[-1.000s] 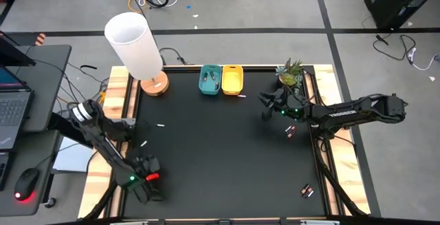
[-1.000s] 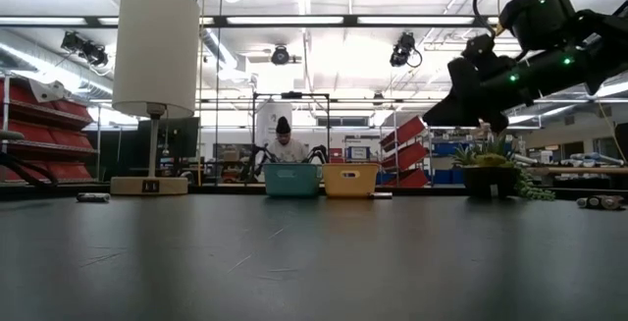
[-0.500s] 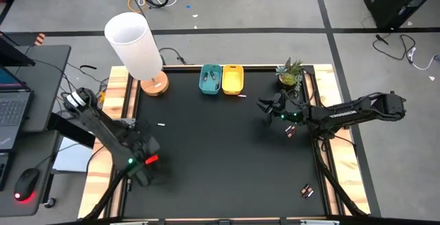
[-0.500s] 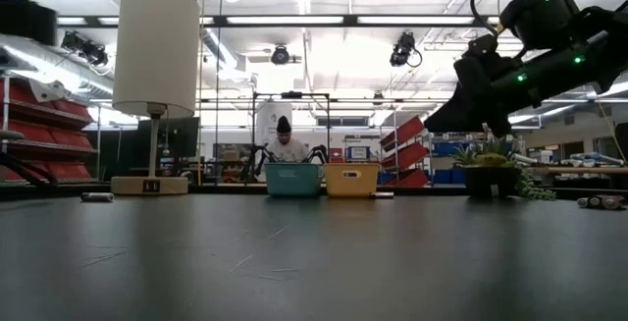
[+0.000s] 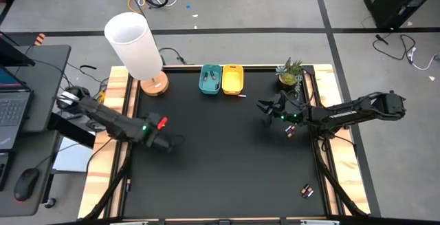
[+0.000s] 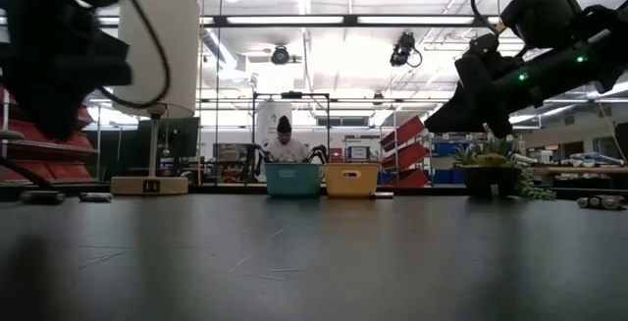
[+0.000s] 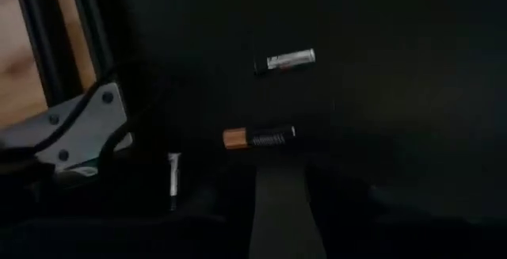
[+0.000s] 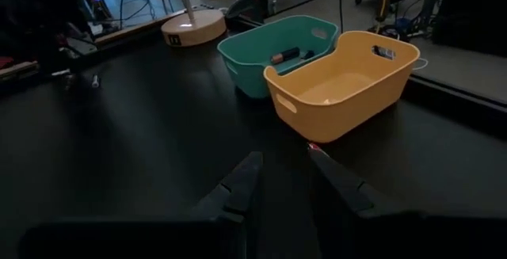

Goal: Sort batteries
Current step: Put the gold black battery into the blue bin

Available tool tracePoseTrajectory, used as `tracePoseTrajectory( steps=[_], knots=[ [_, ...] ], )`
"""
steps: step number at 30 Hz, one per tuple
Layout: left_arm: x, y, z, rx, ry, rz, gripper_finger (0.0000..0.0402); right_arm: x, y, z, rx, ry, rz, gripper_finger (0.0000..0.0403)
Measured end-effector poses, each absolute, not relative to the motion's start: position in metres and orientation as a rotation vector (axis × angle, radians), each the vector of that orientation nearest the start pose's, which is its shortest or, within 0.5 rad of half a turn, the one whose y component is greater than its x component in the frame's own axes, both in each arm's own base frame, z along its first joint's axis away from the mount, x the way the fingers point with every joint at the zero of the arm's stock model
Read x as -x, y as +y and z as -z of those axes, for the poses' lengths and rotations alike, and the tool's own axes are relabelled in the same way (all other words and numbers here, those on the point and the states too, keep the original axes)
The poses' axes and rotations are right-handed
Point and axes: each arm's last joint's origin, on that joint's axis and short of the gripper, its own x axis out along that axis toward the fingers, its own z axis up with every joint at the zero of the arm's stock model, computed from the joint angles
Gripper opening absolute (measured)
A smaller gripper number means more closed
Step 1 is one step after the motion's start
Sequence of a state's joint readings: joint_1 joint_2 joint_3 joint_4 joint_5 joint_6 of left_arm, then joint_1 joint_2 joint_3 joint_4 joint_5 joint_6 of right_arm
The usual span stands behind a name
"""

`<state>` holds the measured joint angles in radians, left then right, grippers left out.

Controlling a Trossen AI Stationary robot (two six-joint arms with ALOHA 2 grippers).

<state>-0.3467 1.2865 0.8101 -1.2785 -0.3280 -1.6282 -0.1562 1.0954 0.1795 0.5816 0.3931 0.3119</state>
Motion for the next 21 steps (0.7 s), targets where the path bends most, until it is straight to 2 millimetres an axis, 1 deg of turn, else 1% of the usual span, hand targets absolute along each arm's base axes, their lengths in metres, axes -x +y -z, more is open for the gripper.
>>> tracePoseTrajectory(
  steps=[2, 7, 9, 12, 15, 17, 19, 21],
  knots=[
    [-0.172, -0.037, -0.204, 0.693, 1.136, -1.24, 0.0153, -0.181, -0.04, -0.15, -0.261, 0.248, 0.591, 0.0087],
    [-0.175, 0.003, -0.205, 0.789, 1.118, -1.404, 0.0201, -0.181, -0.04, -0.15, -0.261, 0.248, 0.591, 0.0087],
    [-0.177, 0.019, -0.204, 0.794, 1.132, -1.384, 0.0212, -0.181, -0.04, -0.15, -0.261, 0.248, 0.591, 0.0087],
    [-0.189, 0.041, -0.203, 0.758, 1.113, -1.238, 0.0214, -0.181, -0.04, -0.15, -0.261, 0.248, 0.591, 0.0087],
    [-0.201, 0.062, -0.203, 0.715, 1.038, -1.147, 0.0208, -0.181, -0.04, -0.15, -0.261, 0.248, 0.591, 0.0087],
    [-0.203, 0.076, -0.201, 0.691, 1.016, -1.156, 0.0202, -0.181, -0.04, -0.15, -0.261, 0.248, 0.591, 0.0087],
    [-0.202, 0.088, -0.195, 0.688, 1.052, -1.174, 0.0195, -0.181, -0.04, -0.149, -0.26, 0.249, 0.591, 0.0087],
    [-0.198, 0.096, -0.188, 0.695, 1.124, -1.196, 0.0188, -0.181, -0.04, -0.149, -0.256, 0.25, 0.59, 0.0087]
  ],
)
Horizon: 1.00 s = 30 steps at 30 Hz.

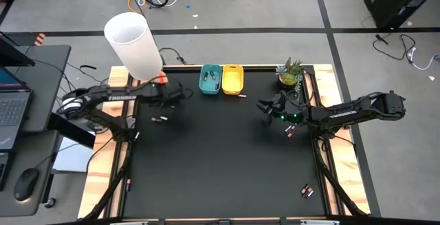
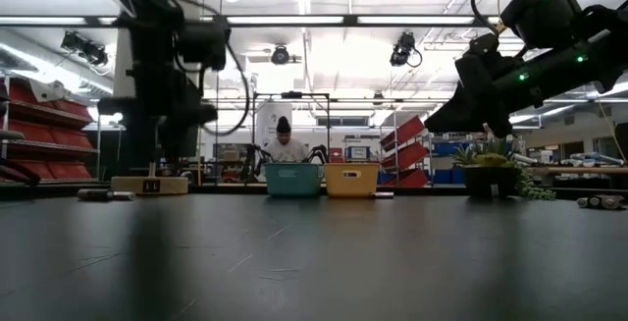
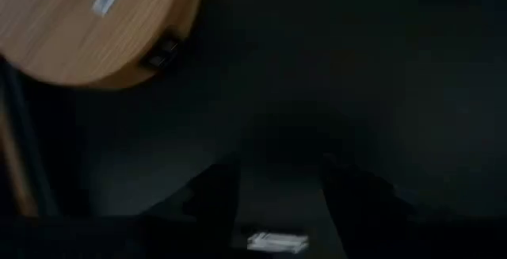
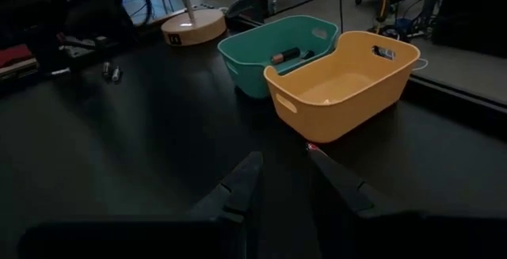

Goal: Sort batteries
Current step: Put the gold black battery into the blue bin

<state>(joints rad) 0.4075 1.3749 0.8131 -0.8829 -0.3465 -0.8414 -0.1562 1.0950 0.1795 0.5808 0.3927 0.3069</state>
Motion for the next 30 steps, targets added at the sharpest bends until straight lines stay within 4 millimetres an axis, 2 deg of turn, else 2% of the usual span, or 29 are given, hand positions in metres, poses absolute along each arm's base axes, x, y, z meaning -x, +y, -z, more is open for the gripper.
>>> tracePoseTrajectory(
  steps=[5, 13, 18, 23, 25, 30],
  knots=[
    [-0.19, 0.106, -0.174, 0.799, 1.246, -1.279, 0.0183, -0.181, -0.04, -0.149, -0.255, 0.255, 0.591, 0.0087],
    [-0.195, 0.108, -0.155, 0.78, 1.389, -1.245, 0.0183, -0.181, -0.04, -0.149, -0.258, 0.257, 0.592, 0.0087],
    [-0.197, 0.105, -0.146, 0.807, 1.498, -1.135, 0.0182, -0.181, -0.04, -0.149, -0.259, 0.259, 0.592, 0.0087],
    [-0.197, 0.105, -0.145, 0.801, 1.535, -1.061, 0.0182, -0.181, -0.04, -0.149, -0.259, 0.258, 0.592, 0.0087],
    [-0.196, 0.103, -0.147, 0.798, 1.561, -1.018, 0.0182, -0.181, -0.04, -0.149, -0.259, 0.258, 0.592, 0.0087],
    [-0.192, 0.091, -0.161, 0.717, 1.711, -0.787, 0.0182, -0.181, -0.04, -0.149, -0.259, 0.258, 0.592, 0.0087]
  ],
)
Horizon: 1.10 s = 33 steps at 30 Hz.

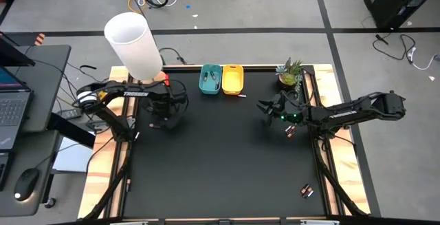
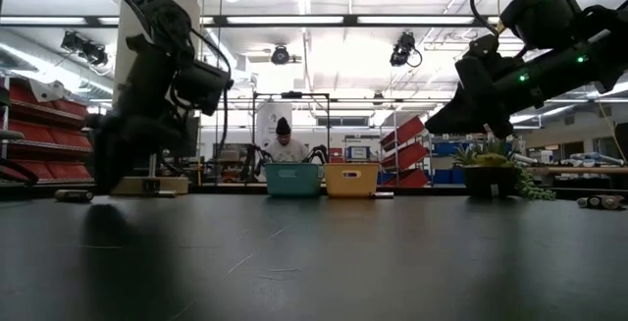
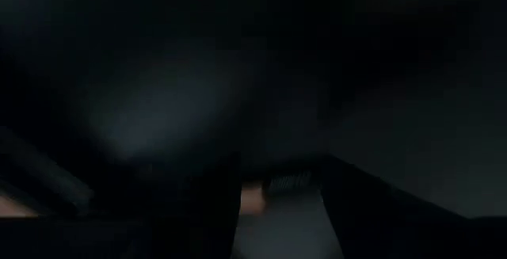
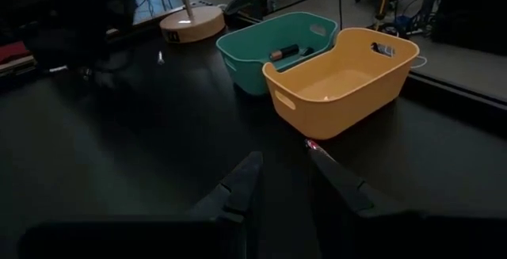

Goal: Sort batteries
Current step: Put the gold black battery into the blue bin

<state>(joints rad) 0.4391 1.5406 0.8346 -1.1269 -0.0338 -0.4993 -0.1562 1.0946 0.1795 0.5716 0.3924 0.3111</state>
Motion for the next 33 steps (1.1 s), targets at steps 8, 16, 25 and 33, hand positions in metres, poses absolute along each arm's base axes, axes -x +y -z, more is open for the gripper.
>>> tracePoseTrajectory(
  steps=[8, 16, 25, 33],
  knots=[
    [-0.195, 0.069, -0.168, 0.444, 1.863, -0.489, 0.0182, -0.181, -0.04, -0.149, -0.259, 0.257, 0.592, 0.0087],
    [-0.195, 0.048, -0.151, 0.322, 1.856, -0.322, 0.0182, -0.181, -0.04, -0.148, -0.254, 0.263, 0.592, 0.0087],
    [-0.178, 0.044, -0.133, 0.23, 1.912, -0.452, 0.0182, -0.181, -0.04, -0.148, -0.252, 0.264, 0.591, 0.0087],
    [-0.182, 0.044, -0.134, 0.245, 1.876, -0.434, 0.0142, -0.181, -0.04, -0.148, -0.251, 0.265, 0.591, 0.0087]
  ],
)
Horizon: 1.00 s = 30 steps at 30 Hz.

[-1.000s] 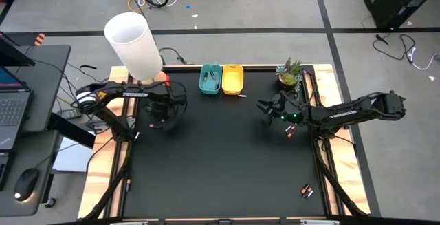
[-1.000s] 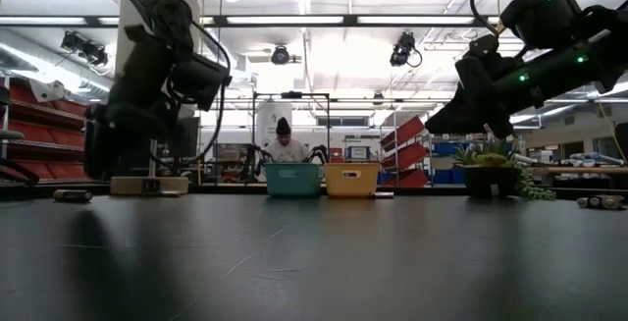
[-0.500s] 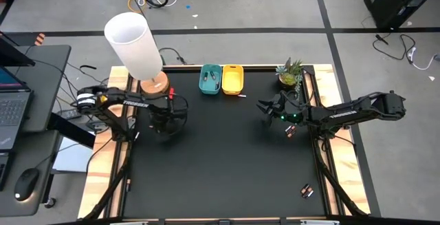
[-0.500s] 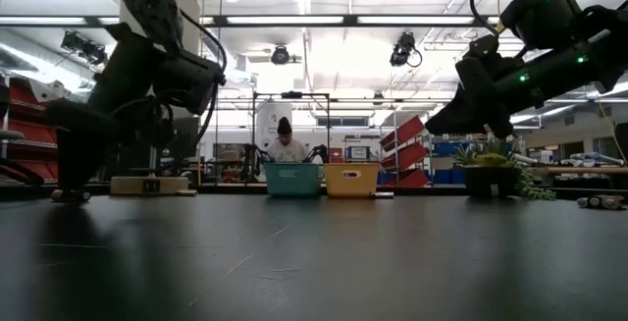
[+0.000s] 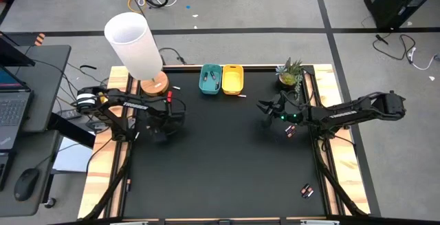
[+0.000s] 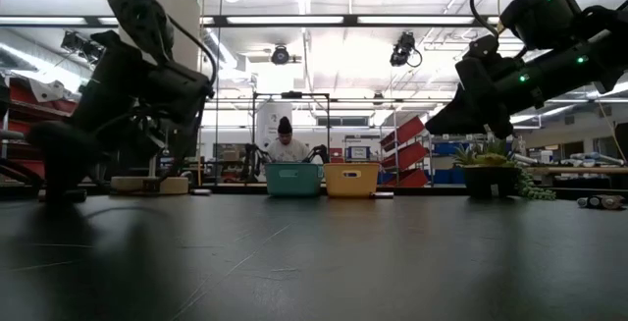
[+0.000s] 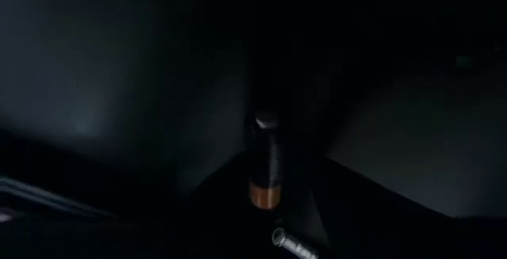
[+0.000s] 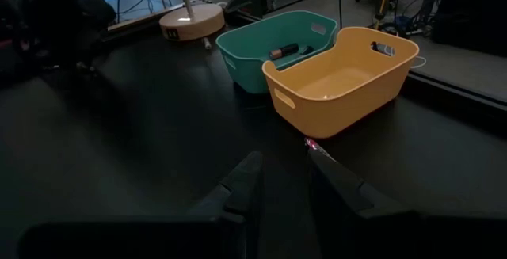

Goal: Sort batteries
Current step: Put the gold black battery into the blue bin

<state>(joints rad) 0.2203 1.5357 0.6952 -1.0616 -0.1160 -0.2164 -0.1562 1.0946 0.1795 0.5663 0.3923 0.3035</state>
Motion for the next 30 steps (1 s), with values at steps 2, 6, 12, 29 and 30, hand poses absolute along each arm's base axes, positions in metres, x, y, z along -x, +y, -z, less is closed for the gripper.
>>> tracePoseTrajectory(
  steps=[2, 6, 12, 29, 30],
  knots=[
    [-0.184, 0.044, -0.133, 0.265, 1.851, -0.45, 0.0115, -0.181, -0.04, -0.148, -0.251, 0.266, 0.591, 0.0087],
    [-0.187, 0.045, -0.132, 0.274, 1.828, -0.458, 0.0059, -0.181, -0.04, -0.148, -0.251, 0.267, 0.591, 0.0087],
    [-0.186, 0.045, -0.133, 0.34, 1.818, -0.551, 0.0056, -0.181, -0.04, -0.148, -0.25, 0.273, 0.592, 0.0087],
    [-0.243, 0.056, -0.17, 0.326, 1.45, -0.505, 0.0062, -0.181, -0.04, -0.148, -0.243, 0.275, 0.591, 0.0087],
    [-0.248, 0.058, -0.174, 0.328, 1.411, -0.503, 0.0062, -0.181, -0.04, -0.147, -0.243, 0.276, 0.591, 0.0087]
  ],
)
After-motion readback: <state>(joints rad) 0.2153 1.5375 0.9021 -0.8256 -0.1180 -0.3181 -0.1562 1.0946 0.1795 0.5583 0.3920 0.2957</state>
